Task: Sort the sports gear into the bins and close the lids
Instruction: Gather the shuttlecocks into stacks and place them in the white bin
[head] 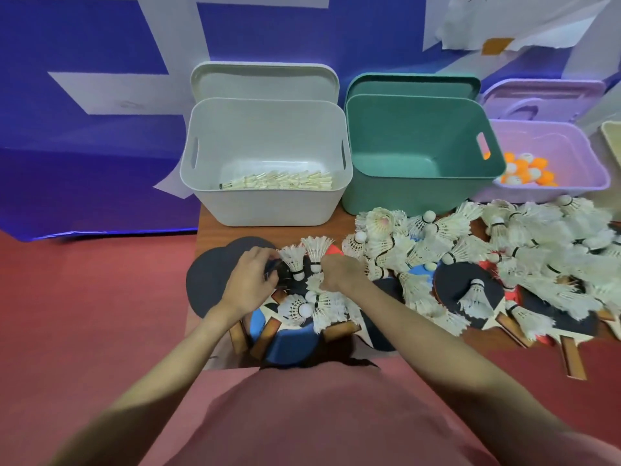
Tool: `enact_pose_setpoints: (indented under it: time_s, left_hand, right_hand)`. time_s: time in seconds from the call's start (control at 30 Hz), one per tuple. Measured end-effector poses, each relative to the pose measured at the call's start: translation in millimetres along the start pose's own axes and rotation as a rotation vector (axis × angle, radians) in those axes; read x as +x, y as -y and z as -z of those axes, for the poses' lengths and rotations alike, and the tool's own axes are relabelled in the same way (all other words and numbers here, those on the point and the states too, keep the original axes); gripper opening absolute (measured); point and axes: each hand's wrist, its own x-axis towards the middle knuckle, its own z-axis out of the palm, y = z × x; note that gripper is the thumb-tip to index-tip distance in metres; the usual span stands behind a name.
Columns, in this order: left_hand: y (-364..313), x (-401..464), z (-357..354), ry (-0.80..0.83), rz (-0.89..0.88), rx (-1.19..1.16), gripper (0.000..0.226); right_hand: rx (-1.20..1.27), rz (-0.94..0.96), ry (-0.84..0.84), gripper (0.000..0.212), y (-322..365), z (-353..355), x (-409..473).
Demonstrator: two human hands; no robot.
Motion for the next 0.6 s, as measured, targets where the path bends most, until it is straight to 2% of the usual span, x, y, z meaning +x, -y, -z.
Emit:
enact_pose_setpoints:
  time_s: [0.03, 0.1, 0.23, 0.33, 0.4, 0.47, 0.53, 0.6]
  left_hand:
    - [0, -3, -1, 0.004, -0.003, -0.005, 0.034]
    - [0, -8, -3, 0.006, 0.002, -0.027, 0.034]
    - [-3, -13, -4, 0.005, 0.007, -0.108, 0.033]
    - [-12, -10, -4, 0.054, -0.037, -0.211, 0.05]
    - [-20, -6, -5, 0.137, -0.108, -0.265, 0.07]
    - [-29, -4, -8, 0.221, -0.165, -0.288, 0.079]
    - [-40, -3, -12, 0.288, -0.207, -0.307, 0.078]
    - [-50, -4, -16, 0.309, -0.25, -0.309, 0.067]
  right_hand:
    - [0.028, -0.024, -0.023, 0.009, -1, -2, 1]
    - [0.107, -0.074, -0.114, 0.016, -7, -6, 1]
    - [0.307, -0.199, -0.455, 0.013, -24, -11, -11]
    - [0.69, -0.147, -0.639, 0.018, -34, -20, -30]
    - [0.976, -0.092, -0.612, 0.02, -32, -26, -47]
    - [1.162, -0.091, -0.535, 0.022, -27, -34, -63]
    - [1.307, -0.106, -0.501, 0.022, -21, -43, -76]
    - [1.427, -0.089, -0.504, 0.021, -17, -48, -85]
